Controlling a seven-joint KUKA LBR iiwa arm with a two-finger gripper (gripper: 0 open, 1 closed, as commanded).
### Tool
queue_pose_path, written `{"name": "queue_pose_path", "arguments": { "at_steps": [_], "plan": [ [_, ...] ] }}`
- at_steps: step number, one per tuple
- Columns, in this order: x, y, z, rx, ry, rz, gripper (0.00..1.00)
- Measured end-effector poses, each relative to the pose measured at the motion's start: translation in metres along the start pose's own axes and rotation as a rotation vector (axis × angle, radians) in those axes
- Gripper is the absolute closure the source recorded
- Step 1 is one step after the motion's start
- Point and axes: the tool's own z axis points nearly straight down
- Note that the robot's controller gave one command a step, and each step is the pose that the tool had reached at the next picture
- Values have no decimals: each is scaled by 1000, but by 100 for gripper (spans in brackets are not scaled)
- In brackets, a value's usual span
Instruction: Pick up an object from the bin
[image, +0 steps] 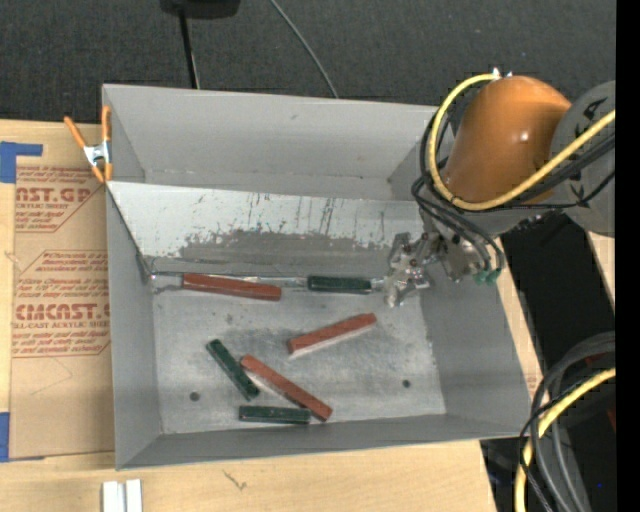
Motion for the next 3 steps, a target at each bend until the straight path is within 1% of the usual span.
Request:
{"name": "queue_pose_path", "arguments": {
  "at_steps": [1, 2, 3],
  "plan": [
    [1, 0, 1, 0, 2, 0, 0],
    [1, 0, 1, 0, 2, 0, 0],
    [-10, 10, 50, 1, -3, -62, 0]
  ]
}}
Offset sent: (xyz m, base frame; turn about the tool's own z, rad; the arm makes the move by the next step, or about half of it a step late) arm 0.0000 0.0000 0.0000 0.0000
